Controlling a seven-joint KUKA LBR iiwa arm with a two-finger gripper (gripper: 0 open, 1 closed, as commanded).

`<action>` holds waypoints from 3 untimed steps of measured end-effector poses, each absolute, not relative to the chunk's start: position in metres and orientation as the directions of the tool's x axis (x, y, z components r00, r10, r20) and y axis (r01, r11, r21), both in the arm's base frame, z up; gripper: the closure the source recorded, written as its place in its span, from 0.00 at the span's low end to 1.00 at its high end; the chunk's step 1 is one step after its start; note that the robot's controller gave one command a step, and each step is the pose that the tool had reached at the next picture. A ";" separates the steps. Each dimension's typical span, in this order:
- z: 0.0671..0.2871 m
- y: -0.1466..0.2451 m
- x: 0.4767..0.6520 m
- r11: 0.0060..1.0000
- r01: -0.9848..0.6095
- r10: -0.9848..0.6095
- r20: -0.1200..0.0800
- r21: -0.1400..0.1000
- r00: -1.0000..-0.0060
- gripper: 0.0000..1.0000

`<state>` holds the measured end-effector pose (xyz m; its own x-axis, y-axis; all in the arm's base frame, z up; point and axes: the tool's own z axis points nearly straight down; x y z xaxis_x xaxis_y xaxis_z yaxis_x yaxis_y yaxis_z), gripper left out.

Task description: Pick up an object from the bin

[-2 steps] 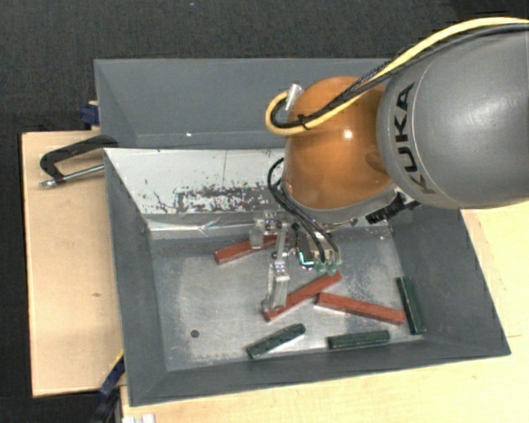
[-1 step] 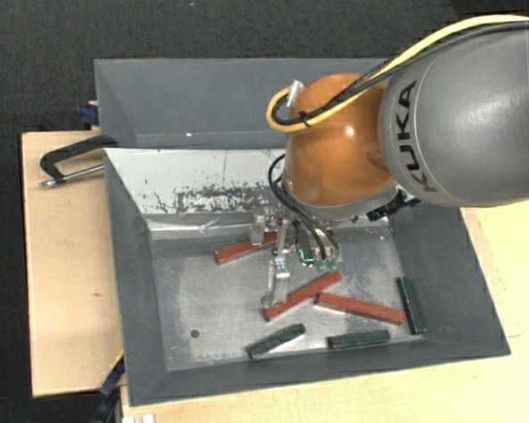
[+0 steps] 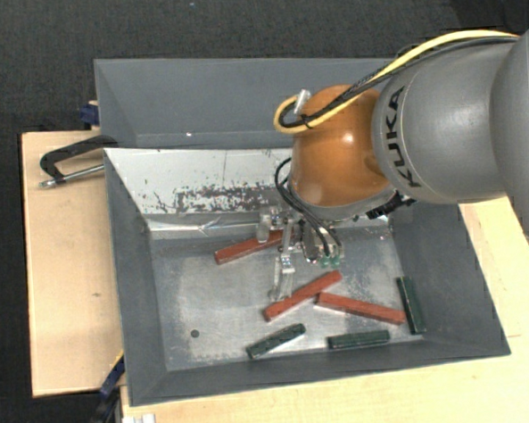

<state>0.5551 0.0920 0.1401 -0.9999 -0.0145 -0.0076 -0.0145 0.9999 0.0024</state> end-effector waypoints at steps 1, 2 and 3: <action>0.082 0.097 0.538 0.992 -0.127 -0.127 -0.003 0.000 -0.992 0.00; 0.065 0.092 0.542 0.984 -0.176 -0.176 0.000 0.003 -0.984 0.00; 0.085 0.078 0.551 0.996 -0.094 -0.094 -0.006 0.002 -0.996 0.00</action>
Offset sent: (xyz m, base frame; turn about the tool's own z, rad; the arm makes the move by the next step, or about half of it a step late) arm 0.0023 -0.0125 -0.0701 -0.2159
